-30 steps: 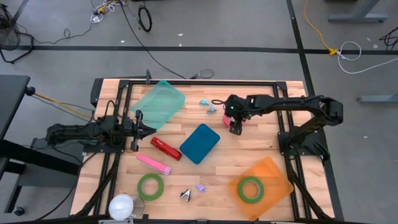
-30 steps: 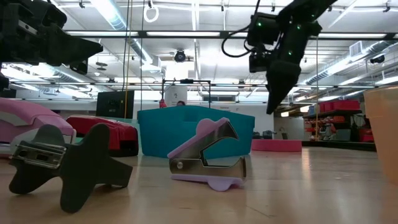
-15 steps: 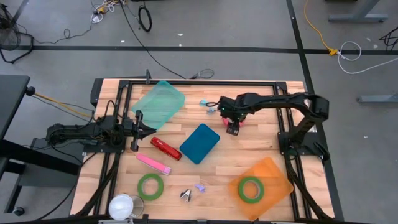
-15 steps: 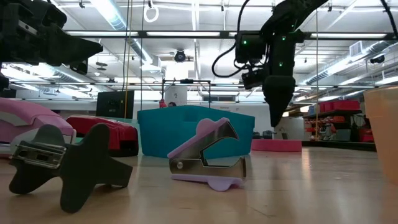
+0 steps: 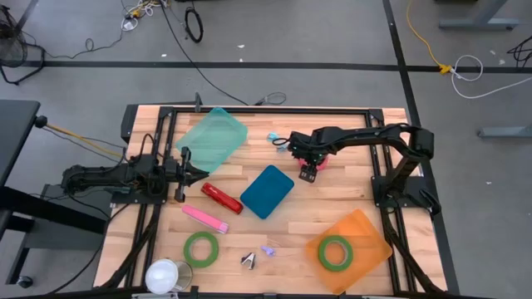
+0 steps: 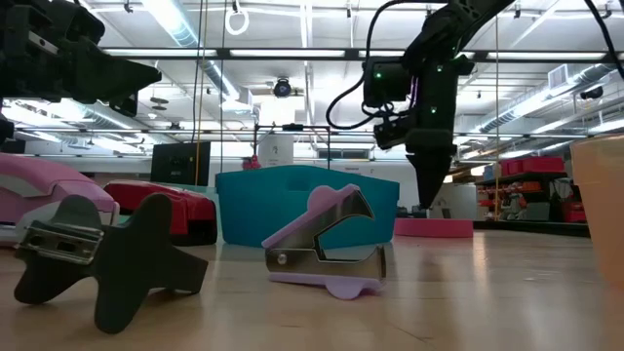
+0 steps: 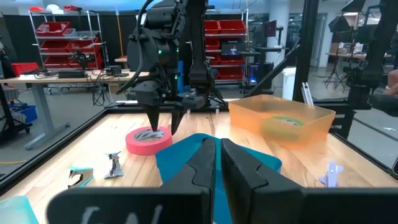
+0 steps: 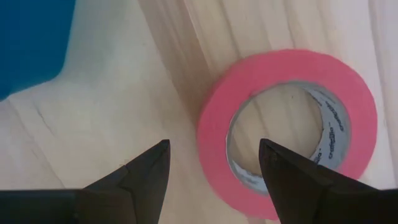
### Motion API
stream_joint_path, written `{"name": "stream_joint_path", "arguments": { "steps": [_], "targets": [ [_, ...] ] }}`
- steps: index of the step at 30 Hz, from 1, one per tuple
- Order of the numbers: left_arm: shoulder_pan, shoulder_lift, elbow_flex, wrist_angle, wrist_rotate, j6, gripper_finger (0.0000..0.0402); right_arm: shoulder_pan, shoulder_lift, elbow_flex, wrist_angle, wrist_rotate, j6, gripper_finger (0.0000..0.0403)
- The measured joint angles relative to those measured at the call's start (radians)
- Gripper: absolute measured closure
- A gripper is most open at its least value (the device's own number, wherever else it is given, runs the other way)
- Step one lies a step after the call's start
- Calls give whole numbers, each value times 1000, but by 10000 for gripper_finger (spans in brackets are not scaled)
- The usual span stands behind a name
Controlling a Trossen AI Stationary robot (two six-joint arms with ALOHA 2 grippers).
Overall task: Pick and place Stapler, Stapler remover, tape
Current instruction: Put the pink tape into the orange bin
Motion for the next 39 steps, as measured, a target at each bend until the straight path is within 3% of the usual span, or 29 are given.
{"name": "stream_joint_path", "arguments": {
  "steps": [12,25,39],
  "targets": [
    [0,0,0,0,0,0,372,7,101,1,30,1,-1,156],
    [0,0,0,0,0,0,372,7,127,1,54,32,-2,159],
    [0,0,0,0,0,0,372,7,126,1,55,35,-2,237]
  ]
}}
